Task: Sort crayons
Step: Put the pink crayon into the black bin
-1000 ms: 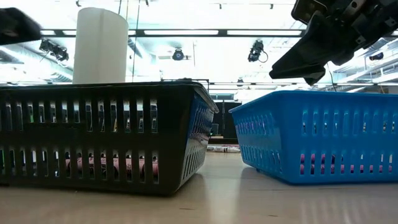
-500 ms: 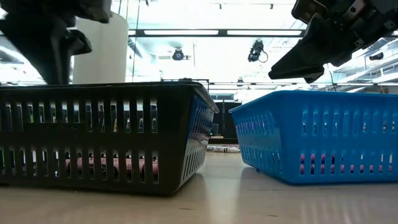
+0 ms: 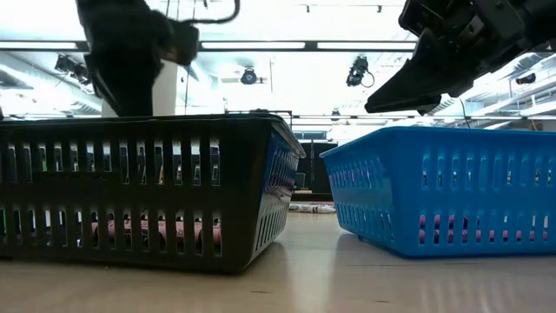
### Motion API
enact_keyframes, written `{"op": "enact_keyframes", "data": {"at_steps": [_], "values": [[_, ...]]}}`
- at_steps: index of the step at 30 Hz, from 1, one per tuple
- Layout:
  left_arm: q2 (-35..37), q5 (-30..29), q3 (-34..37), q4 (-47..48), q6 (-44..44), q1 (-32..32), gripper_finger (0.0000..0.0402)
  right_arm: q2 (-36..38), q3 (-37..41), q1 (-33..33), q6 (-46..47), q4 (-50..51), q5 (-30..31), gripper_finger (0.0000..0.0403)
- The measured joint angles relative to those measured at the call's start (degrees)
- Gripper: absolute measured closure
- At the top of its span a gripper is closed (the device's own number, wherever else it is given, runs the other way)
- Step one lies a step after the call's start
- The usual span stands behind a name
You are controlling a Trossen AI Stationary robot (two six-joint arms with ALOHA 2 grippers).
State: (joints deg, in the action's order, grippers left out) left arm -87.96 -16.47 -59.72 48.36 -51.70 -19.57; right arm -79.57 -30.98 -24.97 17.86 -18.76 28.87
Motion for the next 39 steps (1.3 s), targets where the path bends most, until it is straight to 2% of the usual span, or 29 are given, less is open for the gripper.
{"op": "enact_keyframes", "data": {"at_steps": [7,15,24,33,39], "values": [[-7.00,-1.28,0.02,-0.89,3.28,1.53,0.0295,0.00,0.00,-0.02,-0.06,-0.02,-1.44,0.0298],[-10.27,-3.11,0.17,-2.19,2.39,1.53,0.0295,0.00,0.00,-0.13,-0.05,-0.02,-3.25,0.0298],[-10.36,-2.90,0.35,-2.01,3.39,2.88,0.0295,0.00,0.00,-0.44,-0.04,-0.04,-2.98,0.0298],[-10.12,0.54,7.27,-12.75,0.96,4.42,0.0295,0.00,0.00,-0.44,-0.04,-0.03,-3.18,0.0298],[-10.01,1.60,9.16,-14.16,0.02,4.39,0.0307,0.00,0.00,-0.44,-0.04,-0.04,-3.15,0.0298]]}}
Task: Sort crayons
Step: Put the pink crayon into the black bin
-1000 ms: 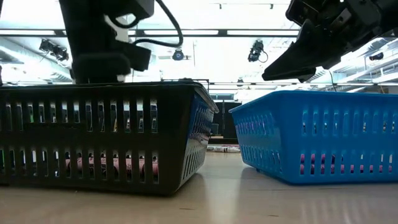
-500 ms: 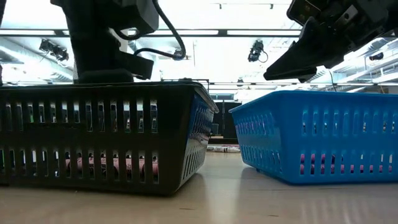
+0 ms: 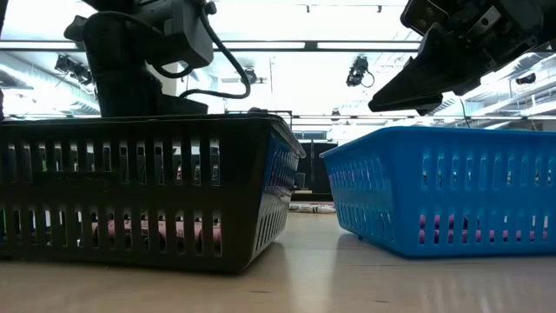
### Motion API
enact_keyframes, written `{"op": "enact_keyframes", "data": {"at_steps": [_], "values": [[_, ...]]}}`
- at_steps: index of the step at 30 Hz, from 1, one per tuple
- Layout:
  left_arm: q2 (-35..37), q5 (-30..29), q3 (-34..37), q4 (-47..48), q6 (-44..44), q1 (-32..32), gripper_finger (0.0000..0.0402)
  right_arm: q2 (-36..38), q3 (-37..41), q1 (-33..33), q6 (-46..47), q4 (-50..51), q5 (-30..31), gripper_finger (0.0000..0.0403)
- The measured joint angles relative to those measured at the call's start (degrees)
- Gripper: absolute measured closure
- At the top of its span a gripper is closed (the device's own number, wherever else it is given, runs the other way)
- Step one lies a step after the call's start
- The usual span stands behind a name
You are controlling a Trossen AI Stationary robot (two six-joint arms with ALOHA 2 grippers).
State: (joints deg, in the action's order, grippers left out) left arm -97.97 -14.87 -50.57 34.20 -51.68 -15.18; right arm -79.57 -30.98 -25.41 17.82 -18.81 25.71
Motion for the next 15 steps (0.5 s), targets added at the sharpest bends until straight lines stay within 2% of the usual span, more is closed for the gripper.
{"op": "enact_keyframes", "data": {"at_steps": [9,15], "values": [[0.15,1.33,0.22,-1.09,5.08,0.00,0.0387,0.00,0.00,0.00,0.00,0.00,0.07,0.0298],[2.76,1.46,0.55,-1.94,7.84,-0.39,0.0385,0.00,0.00,0.00,0.00,0.00,0.11,0.0298]]}}
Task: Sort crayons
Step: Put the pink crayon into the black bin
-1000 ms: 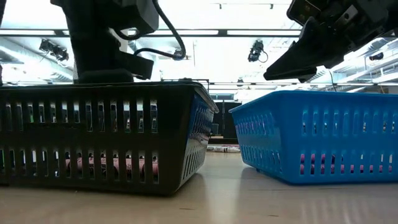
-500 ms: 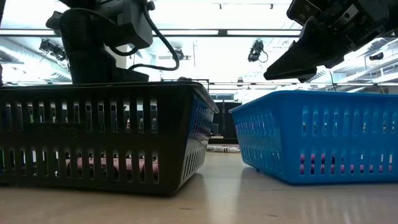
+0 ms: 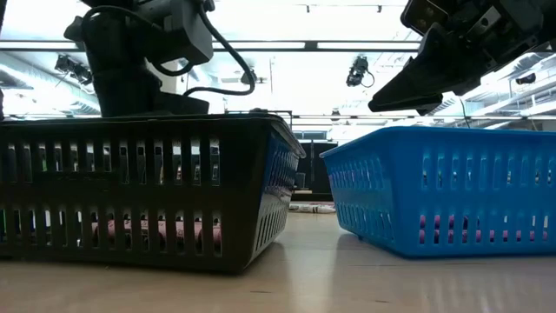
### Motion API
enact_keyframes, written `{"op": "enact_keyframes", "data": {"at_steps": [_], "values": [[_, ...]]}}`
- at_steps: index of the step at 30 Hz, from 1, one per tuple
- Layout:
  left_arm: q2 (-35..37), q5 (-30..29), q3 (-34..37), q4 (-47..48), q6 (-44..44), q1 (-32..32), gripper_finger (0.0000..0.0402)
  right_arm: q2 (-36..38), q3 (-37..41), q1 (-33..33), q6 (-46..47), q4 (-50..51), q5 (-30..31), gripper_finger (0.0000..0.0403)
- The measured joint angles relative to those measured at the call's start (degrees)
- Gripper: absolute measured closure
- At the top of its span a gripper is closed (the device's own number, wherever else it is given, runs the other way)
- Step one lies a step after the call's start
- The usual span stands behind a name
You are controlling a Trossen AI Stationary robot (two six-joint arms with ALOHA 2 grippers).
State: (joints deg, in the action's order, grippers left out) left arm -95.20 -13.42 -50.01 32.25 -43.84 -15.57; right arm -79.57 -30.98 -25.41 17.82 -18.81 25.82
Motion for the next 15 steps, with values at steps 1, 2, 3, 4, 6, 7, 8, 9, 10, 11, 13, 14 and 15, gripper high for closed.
{"op": "enact_keyframes", "data": {"at_steps": [1,2,3,4,6,7,8,9,10,11,13,14,15], "values": [[1.08,0.68,0.06,0.13,0.08,-0.03,0.0384,0.00,0.00,-0.02,0.00,0.00,0.00,0.0298],[2.33,0.68,0.05,-0.50,0.45,-0.13,0.0384,0.02,0.00,-0.01,0.00,0.00,0.00,0.0298],[3.84,0.66,-0.02,-1.46,1.48,-0.25,0.0384,0.02,0.00,0.00,0.00,0.02,0.02,0.0298],[5.32,0.57,-0.12,-2.13,2.61,-0.46,0.0384,0.02,0.00,-0.02,0.00,0.00,0.02,0.0298],[7.42,-0.02,-0.14,-5.08,5.50,-1.02,0.0384,0.02,0.00,0.00,0.00,0.00,0.02,0.0298],[8.35,-0.19,-0.14,-6.93,7.71,-1.41,0.0384,0.02,0.00,0.00,-0.05,0.00,0.04,0.0298],[9.33,0.28,-0.14,-9.35,9.82,-1.90,0.0383,0.02,0.00,-0.02,-0.11,-0.12,0.02,0.0298],[10.15,1.30,-0.15,-12.63,12.16,-2.43,0.0383,0.02,0.00,0.00,-0.15,-0.25,0.02,0.0298],[10.79,2.75,-0.24,-15.63,14.33,-2.91,0.0383,0.02,0.00,0.00,-0.20,-0.26,0.02,0.0298],[11.22,4.05,-0.25,-18.26,16.42,-3.53,0.0383,0.02,0.00,-0.02,-0.24,-0.35,0.02,0.0298],[11.32,7.35,-0.25,-23.69,19.06,-4.54,0.0383,0.02,0.00,0.00,-0.24,-0.64,0.04,0.0298],[11.29,9.07,-0.25,-25.81,19.95,-4.96,0.0383,0.02,0.00,-0.02,-0.27,-0.66,0.02,0.0298],[11.18,10.57,-0.26,-27.53,20.38,-5.41,0.0383,0.02,0.00,-0.02,-0.29,-0.70,0.03,0.0298]]}}
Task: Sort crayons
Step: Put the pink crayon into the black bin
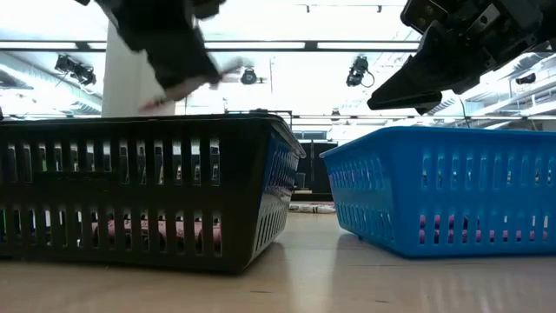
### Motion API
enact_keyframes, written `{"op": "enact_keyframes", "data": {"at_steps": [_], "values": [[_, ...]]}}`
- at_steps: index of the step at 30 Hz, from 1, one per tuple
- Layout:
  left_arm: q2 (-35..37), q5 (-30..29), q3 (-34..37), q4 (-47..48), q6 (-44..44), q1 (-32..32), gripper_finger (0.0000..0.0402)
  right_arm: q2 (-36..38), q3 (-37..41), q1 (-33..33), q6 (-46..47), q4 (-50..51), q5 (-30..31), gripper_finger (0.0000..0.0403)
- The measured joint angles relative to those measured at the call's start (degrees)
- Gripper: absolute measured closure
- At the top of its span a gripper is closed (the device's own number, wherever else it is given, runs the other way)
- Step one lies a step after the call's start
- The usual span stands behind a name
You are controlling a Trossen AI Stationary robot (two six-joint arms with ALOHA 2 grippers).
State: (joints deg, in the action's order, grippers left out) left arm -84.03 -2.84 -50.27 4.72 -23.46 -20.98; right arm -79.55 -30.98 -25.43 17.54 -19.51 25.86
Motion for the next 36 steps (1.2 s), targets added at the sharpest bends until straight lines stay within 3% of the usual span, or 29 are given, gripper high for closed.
{"op": "enact_keyframes", "data": {"at_steps": [6,15,18,24,27,36], "values": [[-2.98,7.30,-0.06,-5.25,0.35,-2.59,0.0383,0.00,-0.02,0.01,-0.17,-0.67,0.00,0.0298],[-12.71,4.46,-0.06,-10.45,1.79,-5.95,0.0379,0.00,-0.02,0.00,-0.13,-1.31,-0.30,0.0298],[-13.53,3.02,-0.06,-10.59,1.23,-5.93,0.0356,0.00,-0.02,0.00,0.00,-1.38,-0.46,0.0298],[-12.21,4.17,-0.86,-9.99,1.18,-5.52,0.0270,0.00,-0.02,-0.04,-0.13,-1.39,-0.45,0.0298],[-10.19,4.02,-2.67,-8.60,2.10,-4.37,0.0252,0.00,-0.02,-0.04,-0.15,-1.41,-0.45,0.0298],[-9.09,-7.40,-4.47,-2.44,4.84,2.13,0.0247,0.00,0.00,-0.04,0.19,0.16,0.03,0.0298]]}}
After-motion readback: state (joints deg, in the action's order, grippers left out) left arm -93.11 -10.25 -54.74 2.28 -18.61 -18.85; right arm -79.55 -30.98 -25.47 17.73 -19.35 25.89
